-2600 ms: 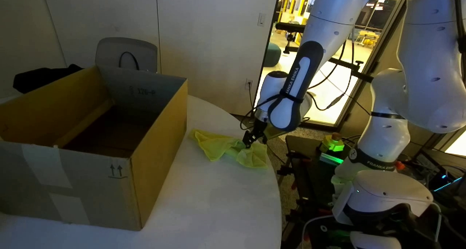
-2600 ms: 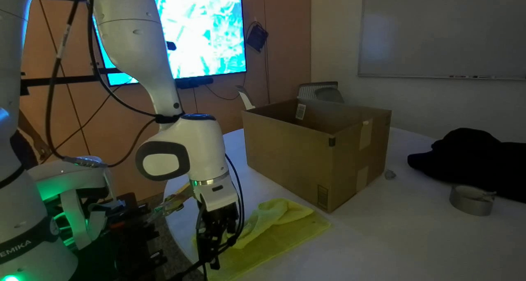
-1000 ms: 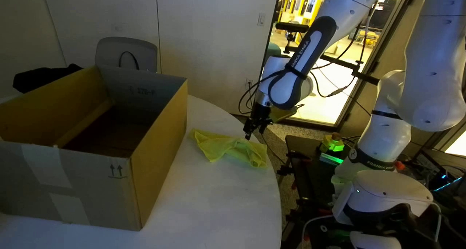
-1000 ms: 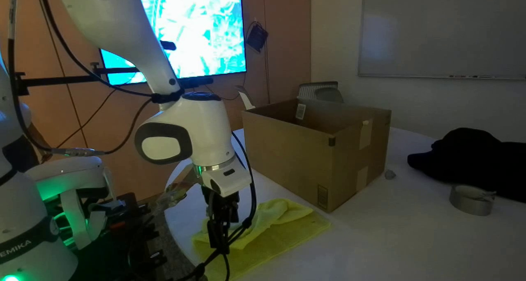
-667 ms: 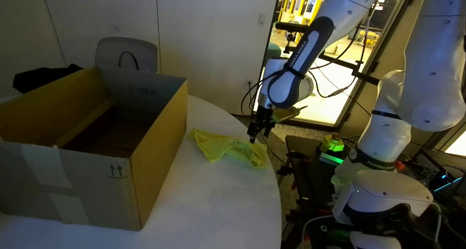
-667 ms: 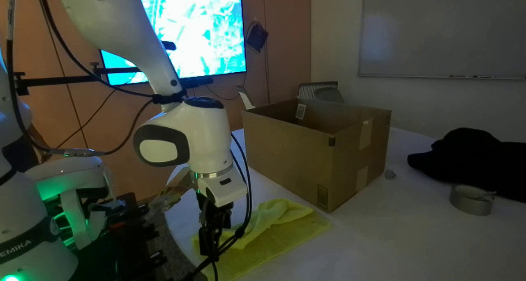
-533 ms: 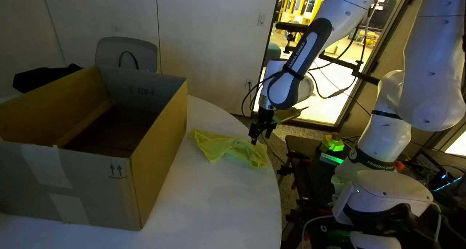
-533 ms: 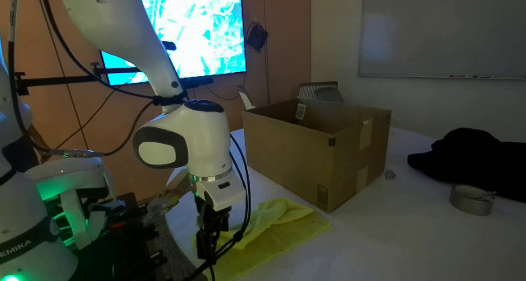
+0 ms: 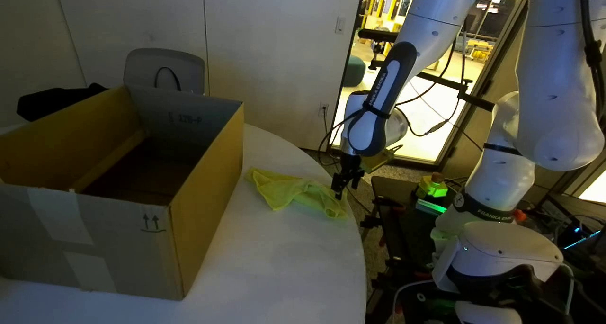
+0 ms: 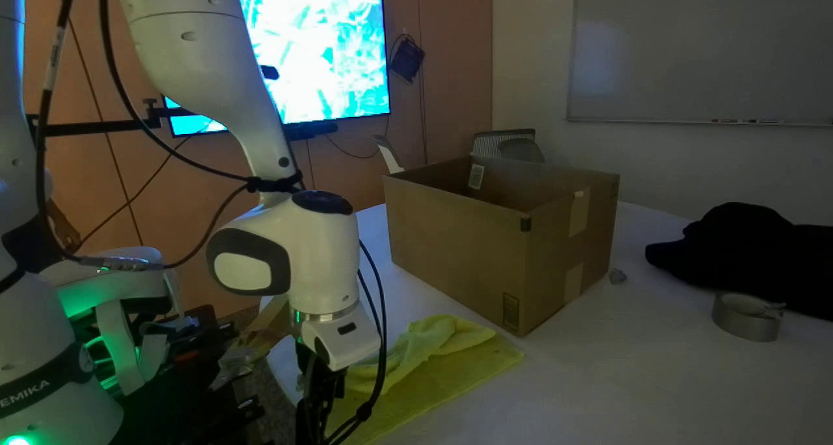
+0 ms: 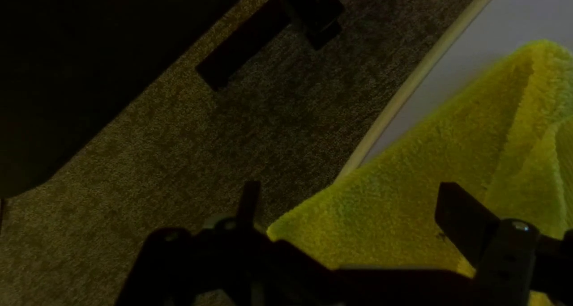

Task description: Put the marker on the yellow cloth, then fold it and put it in the box

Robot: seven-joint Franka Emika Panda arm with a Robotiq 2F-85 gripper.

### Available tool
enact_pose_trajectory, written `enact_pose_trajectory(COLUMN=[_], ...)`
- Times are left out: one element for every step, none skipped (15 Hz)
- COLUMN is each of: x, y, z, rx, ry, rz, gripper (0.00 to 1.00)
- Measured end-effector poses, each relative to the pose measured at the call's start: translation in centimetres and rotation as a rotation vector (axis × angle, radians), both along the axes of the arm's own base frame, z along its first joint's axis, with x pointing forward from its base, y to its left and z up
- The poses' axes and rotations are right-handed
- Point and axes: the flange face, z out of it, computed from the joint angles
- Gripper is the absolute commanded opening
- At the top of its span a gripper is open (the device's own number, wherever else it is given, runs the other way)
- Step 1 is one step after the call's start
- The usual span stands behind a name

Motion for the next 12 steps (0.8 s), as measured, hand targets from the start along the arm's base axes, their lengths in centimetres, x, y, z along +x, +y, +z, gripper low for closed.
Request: enact_pose_trajectory(x=[-0.2,-0.4,-0.6,-0.7,-0.8,-0.8,-0.8,-0.7,-0.6,-0.5,-0.4,-0.3], y=[-0.1,-0.2,-0.3,-0.4,-0.5,-0.6,-0.6,-0.7,-0.7,-0.8,-0.8,-0.8], z=[-0.4,-0.7,-1.0,-1.2,-1.4,-1.5,-1.6,-1.6,-1.5,-1.5,-1.5,-1.5], rx=[-0.001,-0.002,0.0,0.0,-0.001,-0.003,-0.006,-0.01,-0.016,-0.021,-0.027,-0.031], ry=[0.0,-0.002,-0.003,-0.007,-0.014,-0.023,-0.036,-0.049,-0.065,-0.08,-0.094,-0.105], rz=[0.007,0.012,0.017,0.02,0.024,0.026,0.025,0.023,0.019,0.016,0.014,0.012], gripper=[1.0,1.0,1.0,1.0,1.0,1.0,1.0,1.0,1.0,1.0,1.0,1.0])
